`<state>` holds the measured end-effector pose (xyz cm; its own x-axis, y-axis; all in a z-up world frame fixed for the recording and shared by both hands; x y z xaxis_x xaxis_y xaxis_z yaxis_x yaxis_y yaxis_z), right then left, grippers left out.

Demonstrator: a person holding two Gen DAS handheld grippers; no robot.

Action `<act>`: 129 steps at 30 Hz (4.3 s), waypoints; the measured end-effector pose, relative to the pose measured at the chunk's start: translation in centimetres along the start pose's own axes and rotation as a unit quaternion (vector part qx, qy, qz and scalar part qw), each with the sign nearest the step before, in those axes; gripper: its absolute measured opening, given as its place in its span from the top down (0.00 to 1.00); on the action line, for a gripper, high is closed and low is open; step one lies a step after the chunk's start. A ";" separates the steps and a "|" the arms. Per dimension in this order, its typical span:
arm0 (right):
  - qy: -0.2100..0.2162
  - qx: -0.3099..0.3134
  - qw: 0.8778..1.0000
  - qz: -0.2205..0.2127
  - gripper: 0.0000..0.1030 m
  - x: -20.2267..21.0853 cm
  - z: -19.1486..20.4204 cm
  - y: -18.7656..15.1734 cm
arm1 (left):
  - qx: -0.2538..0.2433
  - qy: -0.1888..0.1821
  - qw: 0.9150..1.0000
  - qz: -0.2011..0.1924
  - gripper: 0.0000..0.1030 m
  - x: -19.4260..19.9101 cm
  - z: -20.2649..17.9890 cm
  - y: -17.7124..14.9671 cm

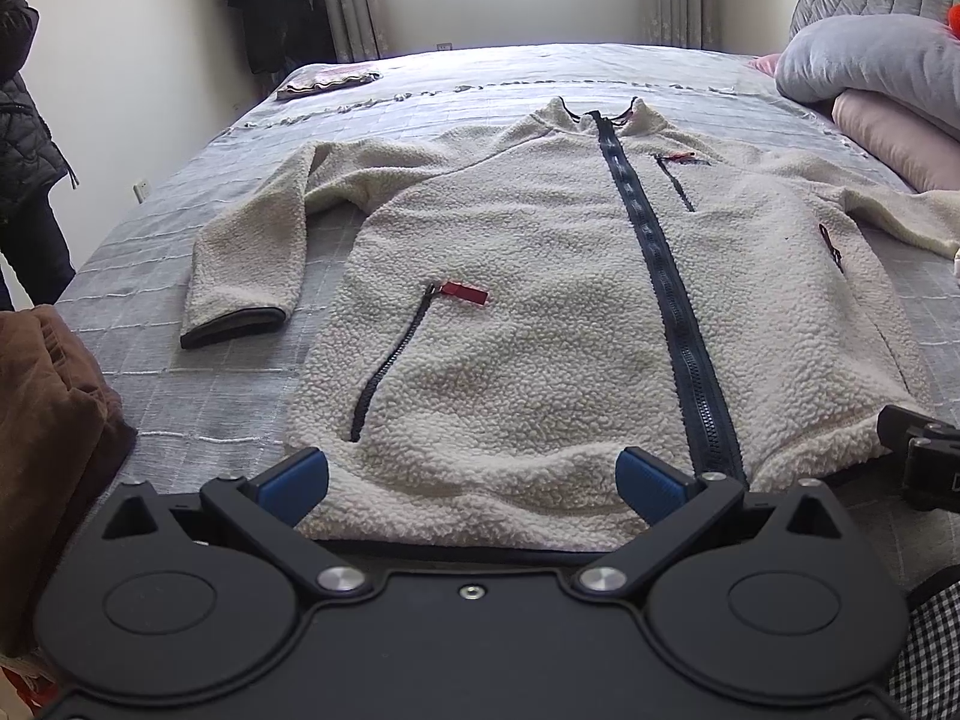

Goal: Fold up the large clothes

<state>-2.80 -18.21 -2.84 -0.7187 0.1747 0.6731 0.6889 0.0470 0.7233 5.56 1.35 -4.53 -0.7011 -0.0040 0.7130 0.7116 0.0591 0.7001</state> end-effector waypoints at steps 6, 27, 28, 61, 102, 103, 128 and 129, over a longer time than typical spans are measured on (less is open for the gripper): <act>-0.003 0.003 1.000 -0.001 0.00 -0.2 -0.3 0.0 | 0.001 0.003 1.000 0.000 0.00 -0.2 0.1 -0.1; 0.022 0.026 0.999 -0.010 0.00 -0.8 -2.3 0.7 | 0.008 0.001 0.999 -0.045 0.00 -1.3 2.3 1.1; 0.028 0.029 0.999 -0.012 0.00 -0.8 -2.4 0.6 | 0.003 -0.004 0.999 -0.050 0.00 -1.4 2.4 1.2; 0.289 -0.243 0.925 0.040 0.84 -10.3 -10.6 -5.7 | 0.209 -0.228 0.947 0.090 0.84 -9.8 13.1 -0.5; 0.123 0.059 0.991 0.006 0.19 -10.9 -4.7 5.6 | -0.059 0.028 0.996 -0.053 0.60 -21.1 17.8 10.7; 0.125 0.060 0.990 0.008 0.19 -11.5 -4.5 5.9 | -0.067 0.029 0.996 -0.057 0.80 -21.0 17.9 11.2; -0.003 0.058 0.998 0.010 0.19 -19.5 -10.5 12.0 | 0.070 0.304 0.917 -0.249 0.74 -24.7 38.7 38.6; -0.005 0.062 0.998 0.010 0.19 -19.6 -10.5 12.1 | 0.079 0.315 0.911 -0.253 0.64 -24.7 38.7 38.4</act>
<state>18.59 -31.40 -5.65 -0.7042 0.1859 0.6853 0.7099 0.1644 0.6849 48.48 42.32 3.24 -0.7375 -0.6399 0.2159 0.2542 0.0332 0.9666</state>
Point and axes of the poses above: each gripper's, at about its wrist camera, not at the fingertips, and x roughly against the way its jaws point, z to its left, y to its top, the point moved 7 cm from there along -x, roughly the way its jaws point, and after that the axes turned 12 degrees about x, right-handed, at the moved point
